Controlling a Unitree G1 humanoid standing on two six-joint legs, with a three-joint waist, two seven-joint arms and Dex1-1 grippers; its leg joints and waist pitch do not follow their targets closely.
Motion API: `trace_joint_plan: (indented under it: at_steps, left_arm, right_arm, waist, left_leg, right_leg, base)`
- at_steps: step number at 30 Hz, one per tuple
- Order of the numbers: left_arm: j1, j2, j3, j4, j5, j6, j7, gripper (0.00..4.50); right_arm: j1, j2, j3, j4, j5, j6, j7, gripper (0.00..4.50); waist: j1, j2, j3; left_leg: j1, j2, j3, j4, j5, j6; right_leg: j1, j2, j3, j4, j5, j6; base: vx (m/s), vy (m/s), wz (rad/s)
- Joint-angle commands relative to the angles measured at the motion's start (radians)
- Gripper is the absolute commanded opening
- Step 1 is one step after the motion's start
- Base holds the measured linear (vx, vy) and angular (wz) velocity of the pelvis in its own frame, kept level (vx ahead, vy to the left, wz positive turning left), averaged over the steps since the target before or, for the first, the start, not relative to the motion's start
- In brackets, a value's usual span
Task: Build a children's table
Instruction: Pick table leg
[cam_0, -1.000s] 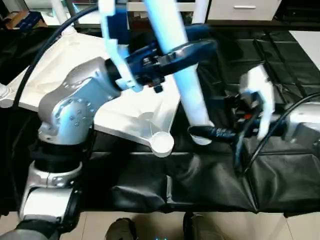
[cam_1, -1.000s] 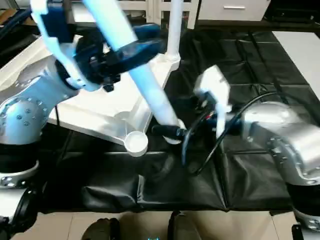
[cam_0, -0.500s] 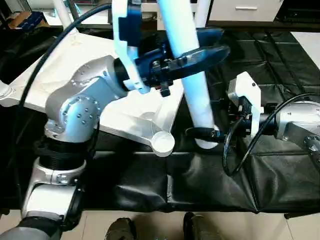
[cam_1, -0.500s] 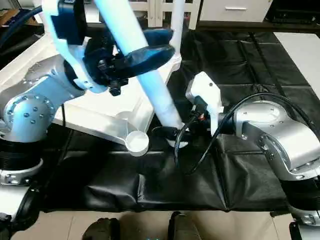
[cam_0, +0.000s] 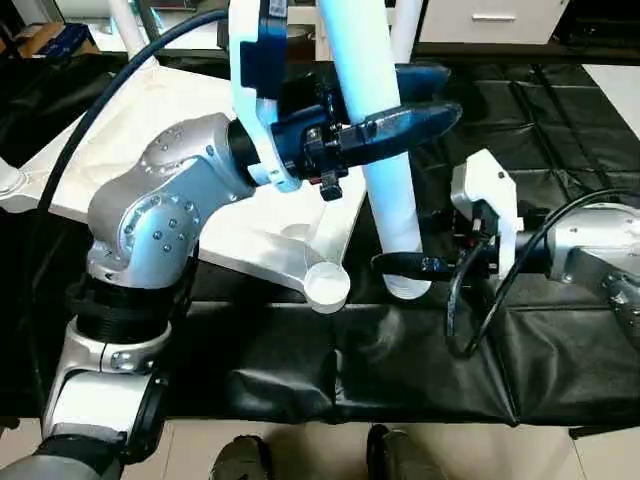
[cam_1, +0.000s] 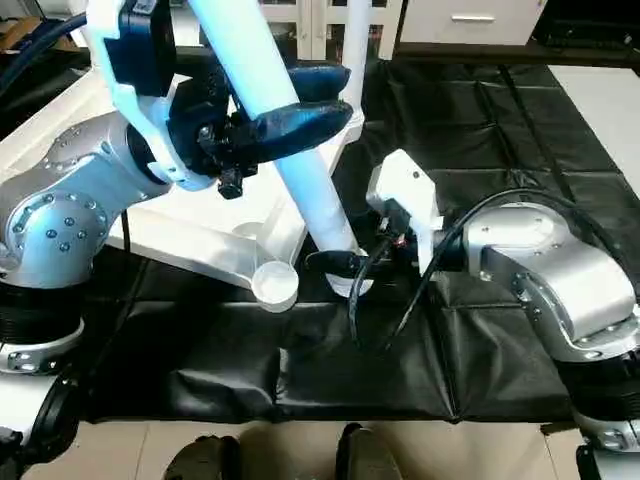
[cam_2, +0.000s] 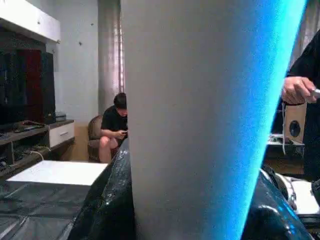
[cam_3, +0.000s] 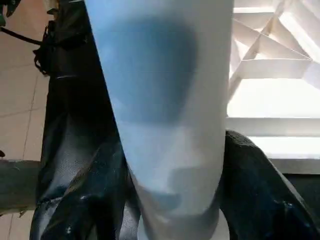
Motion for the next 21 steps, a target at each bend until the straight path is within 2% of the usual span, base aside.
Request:
trace_joint_plan:
  at_steps: [1, 6, 8, 13, 21]
  left_arm:
    - [-0.002, -0.010, -0.007, -0.037, -0.021, 0.011, -0.010, 1.70]
    - [0.001, -0.013, -0.008, -0.042, -0.026, 0.019, -0.015, 1.70]
    - [0.005, -0.016, -0.007, -0.045, -0.029, 0.019, -0.016, 1.70]
    - [0.010, -0.016, -0.004, -0.043, -0.028, 0.018, -0.025, 1.70]
    - [0.018, -0.011, 0.008, -0.025, 0.005, 0.001, -0.009, 1.70]
  right_arm:
    - [-0.006, -0.002, 0.004, 0.008, -0.017, -0.018, 0.005, 2.59]
    - [-0.007, -0.003, 0.015, 0.011, -0.029, -0.024, 0.012, 2.59]
    - [-0.007, -0.002, 0.016, 0.012, -0.033, -0.025, 0.015, 2.32]
    - [-0.005, -0.001, 0.014, 0.013, -0.034, -0.026, 0.019, 2.02]
    - [0.011, 0.027, -0.015, 0.013, -0.026, -0.024, -0.003, 1.96]
  waist:
    - [0.002, -0.029, -0.112]
    - [0.001, -0.030, -0.110]
    - [0.001, -0.031, -0.110]
    - [0.000, -0.030, -0.109]
    - [-0.001, -0.028, -0.109]
  left_leg:
    - [0.006, -0.009, 0.014, -0.053, -0.062, 0.091]
    - [0.004, -0.011, 0.014, -0.053, -0.077, 0.085]
    - [0.004, -0.010, 0.014, -0.053, -0.078, 0.083]
    - [0.004, -0.011, 0.013, -0.052, -0.089, 0.079]
    - [0.004, -0.011, 0.013, -0.052, -0.090, 0.075]
  right_leg:
    - [0.090, -0.017, 0.021, -0.051, -0.180, -0.246]
    - [0.090, -0.018, 0.021, -0.054, -0.206, -0.236]
    - [0.090, -0.017, 0.022, -0.054, -0.213, -0.233]
    - [0.088, -0.017, 0.021, -0.056, -0.239, -0.224]
    - [0.087, -0.016, 0.021, -0.056, -0.236, -0.223]
  base:
    - [0.000, 0.000, 0.00]
    - [0.000, 0.000, 0.00]
    - [0.000, 0.000, 0.00]
    - [0.000, 0.000, 0.00]
    - [0.000, 0.000, 0.00]
